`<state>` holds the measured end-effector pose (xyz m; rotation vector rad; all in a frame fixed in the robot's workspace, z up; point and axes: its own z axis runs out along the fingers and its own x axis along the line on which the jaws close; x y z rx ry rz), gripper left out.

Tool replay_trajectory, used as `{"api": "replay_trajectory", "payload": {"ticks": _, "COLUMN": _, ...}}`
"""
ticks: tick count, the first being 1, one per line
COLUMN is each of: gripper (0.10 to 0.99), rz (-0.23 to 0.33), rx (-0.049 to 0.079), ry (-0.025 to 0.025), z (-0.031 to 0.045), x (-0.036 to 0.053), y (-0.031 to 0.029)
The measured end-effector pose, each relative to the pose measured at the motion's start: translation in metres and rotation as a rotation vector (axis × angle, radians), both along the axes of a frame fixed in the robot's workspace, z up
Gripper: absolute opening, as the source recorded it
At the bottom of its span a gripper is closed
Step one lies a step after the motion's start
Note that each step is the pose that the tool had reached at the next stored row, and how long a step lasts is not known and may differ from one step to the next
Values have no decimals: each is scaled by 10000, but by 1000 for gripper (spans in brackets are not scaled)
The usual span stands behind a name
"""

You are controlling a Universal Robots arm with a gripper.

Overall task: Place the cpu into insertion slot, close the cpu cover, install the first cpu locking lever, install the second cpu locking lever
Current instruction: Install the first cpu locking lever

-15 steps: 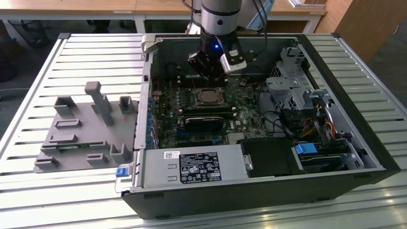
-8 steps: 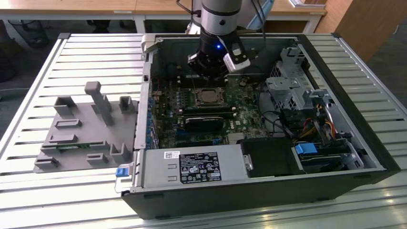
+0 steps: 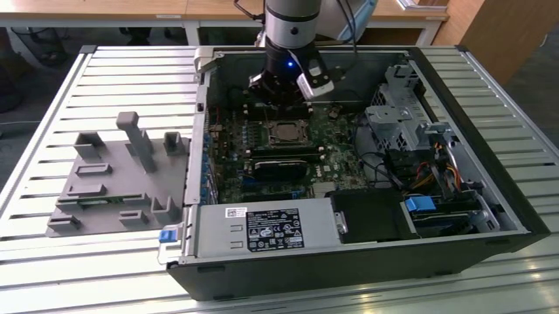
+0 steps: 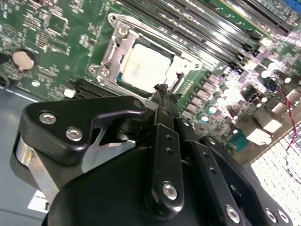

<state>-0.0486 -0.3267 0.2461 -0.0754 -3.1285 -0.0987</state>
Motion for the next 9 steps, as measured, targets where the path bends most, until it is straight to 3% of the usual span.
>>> {"api": "replay_trajectory", "payload": {"ticks": 5, "gripper": 106, "rz": 1, "rx": 10, "ry": -14, "z": 0, "x": -100, "y": 0}}
{"api": "replay_trajectory", "payload": {"ticks": 9, "gripper": 106, "rz": 0, "rx": 12, "ry": -57, "z": 15, "x": -185, "y": 0}}
